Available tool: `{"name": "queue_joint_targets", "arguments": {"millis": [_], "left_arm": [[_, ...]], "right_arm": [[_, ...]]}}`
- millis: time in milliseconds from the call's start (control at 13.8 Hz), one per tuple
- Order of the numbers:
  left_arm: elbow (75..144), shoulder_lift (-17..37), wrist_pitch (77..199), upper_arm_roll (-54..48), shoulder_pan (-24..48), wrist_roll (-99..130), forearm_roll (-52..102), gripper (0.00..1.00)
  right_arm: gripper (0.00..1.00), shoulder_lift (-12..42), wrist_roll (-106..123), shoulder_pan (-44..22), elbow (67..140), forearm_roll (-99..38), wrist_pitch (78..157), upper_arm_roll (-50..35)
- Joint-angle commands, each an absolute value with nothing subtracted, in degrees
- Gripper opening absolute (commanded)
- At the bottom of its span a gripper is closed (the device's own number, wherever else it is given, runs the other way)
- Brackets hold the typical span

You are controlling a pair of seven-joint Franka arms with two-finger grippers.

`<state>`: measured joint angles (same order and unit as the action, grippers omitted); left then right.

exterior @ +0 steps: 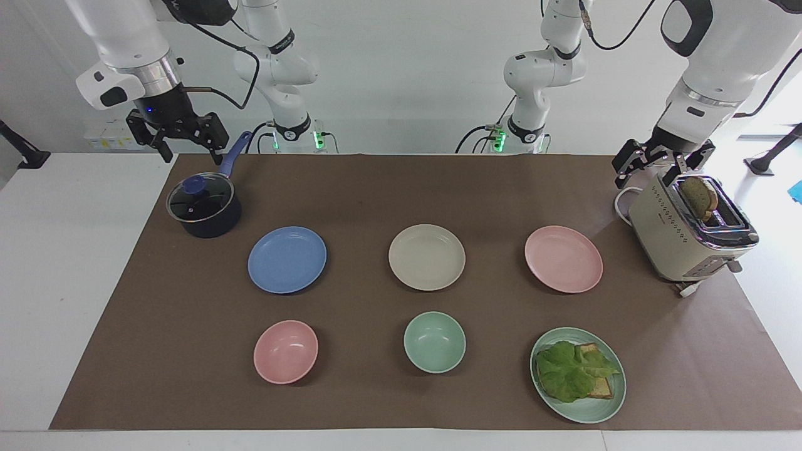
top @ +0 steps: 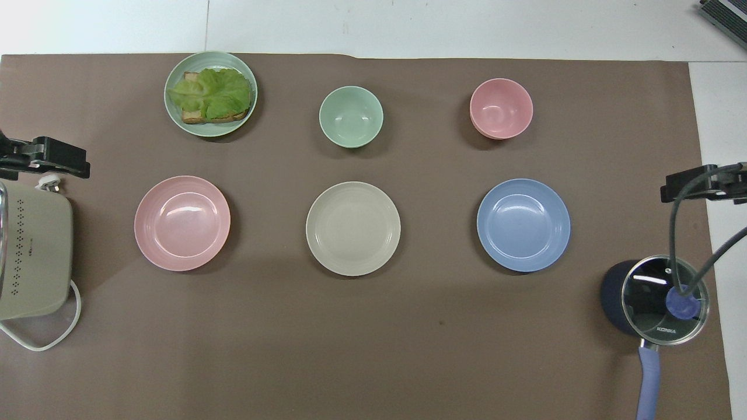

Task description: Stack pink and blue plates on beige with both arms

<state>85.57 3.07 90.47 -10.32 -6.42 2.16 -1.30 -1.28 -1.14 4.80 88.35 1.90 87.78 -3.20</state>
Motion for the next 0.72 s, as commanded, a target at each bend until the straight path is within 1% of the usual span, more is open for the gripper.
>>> {"name": "queue_joint_targets", "arguments": {"millis": [0, 507, 652], "left_arm": [[85.7, 2.5, 89.7, -10.3, -6.4, 2.1, -2.0, 1.0], [85.7, 2.5, 89.9, -10.4, -6.4, 2.0, -2.0, 1.0], [85.7, 2.5, 90.6, -10.3, -8.9, 2.2, -1.9, 1.0]], "right_arm": [[1.0, -2.2, -1.6, 5.1, 89.3, 2.1, 87.7, -3.7], [1.0, -2.2, -1.6, 5.1, 89.3, 2.1, 87.8, -3.6], [1.0, -2.1, -1.6, 5.1, 89.3, 2.1, 87.9, -3.7]]}}
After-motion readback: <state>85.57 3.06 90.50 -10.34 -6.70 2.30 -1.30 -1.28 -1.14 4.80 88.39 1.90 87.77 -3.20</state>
